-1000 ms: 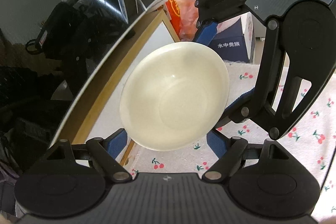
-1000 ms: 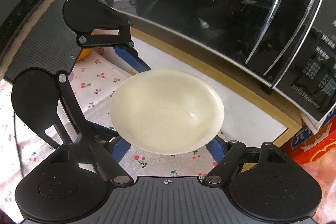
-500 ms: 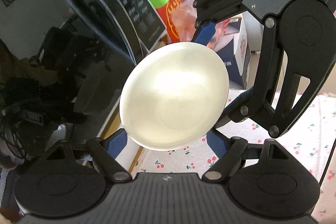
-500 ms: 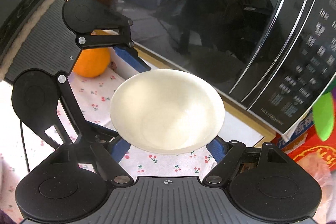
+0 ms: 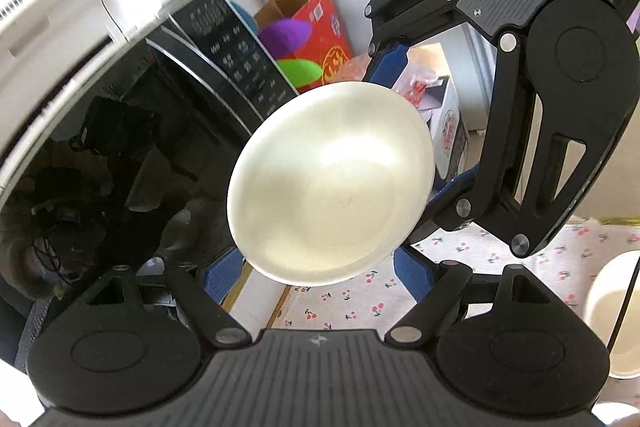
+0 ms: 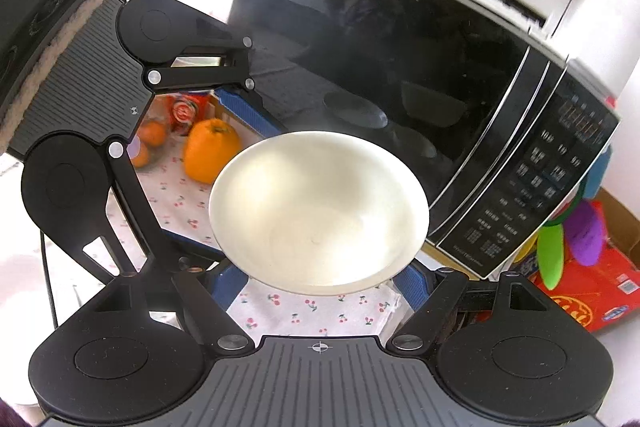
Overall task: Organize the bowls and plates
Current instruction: 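Lift the small white bowl with both tools and carry it toward the cream bowl, then carry the small white bowl over the cream bowl and lower it with both tools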
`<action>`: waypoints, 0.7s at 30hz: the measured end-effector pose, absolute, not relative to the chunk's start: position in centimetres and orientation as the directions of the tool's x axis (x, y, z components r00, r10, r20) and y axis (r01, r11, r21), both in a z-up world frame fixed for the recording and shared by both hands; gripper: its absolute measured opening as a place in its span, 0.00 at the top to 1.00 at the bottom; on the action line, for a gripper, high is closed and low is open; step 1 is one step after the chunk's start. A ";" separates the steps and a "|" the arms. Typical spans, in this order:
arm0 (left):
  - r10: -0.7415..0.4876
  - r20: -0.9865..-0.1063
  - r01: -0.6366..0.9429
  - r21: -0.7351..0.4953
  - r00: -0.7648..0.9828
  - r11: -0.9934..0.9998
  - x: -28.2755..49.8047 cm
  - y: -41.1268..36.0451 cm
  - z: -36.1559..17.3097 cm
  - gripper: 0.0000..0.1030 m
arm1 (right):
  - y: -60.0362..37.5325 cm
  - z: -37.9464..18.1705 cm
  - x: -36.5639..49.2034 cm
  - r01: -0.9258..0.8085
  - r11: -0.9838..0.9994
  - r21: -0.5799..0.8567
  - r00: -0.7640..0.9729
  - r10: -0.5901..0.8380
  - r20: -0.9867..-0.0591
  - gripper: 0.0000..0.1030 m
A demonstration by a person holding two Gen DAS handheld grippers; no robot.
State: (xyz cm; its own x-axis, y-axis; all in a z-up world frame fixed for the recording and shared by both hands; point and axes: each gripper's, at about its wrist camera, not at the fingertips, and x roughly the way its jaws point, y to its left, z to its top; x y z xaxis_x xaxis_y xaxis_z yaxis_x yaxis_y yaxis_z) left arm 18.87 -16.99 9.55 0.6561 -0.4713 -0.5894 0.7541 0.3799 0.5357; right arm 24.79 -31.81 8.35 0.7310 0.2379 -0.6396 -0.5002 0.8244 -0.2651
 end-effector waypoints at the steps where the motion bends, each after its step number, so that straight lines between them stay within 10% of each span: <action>1: -0.472 -0.586 0.752 0.539 0.658 0.380 18.2 -16.8 9.8 0.21 | -32.0 9.0 24.1 -0.501 0.823 -0.268 0.732 0.237 -0.639 0.23; 21: -0.453 -0.587 0.742 0.541 0.671 0.397 9.7 -16.3 10.9 0.21 | -28.8 12.9 12.0 -0.533 0.799 -0.280 0.710 0.242 -0.661 0.21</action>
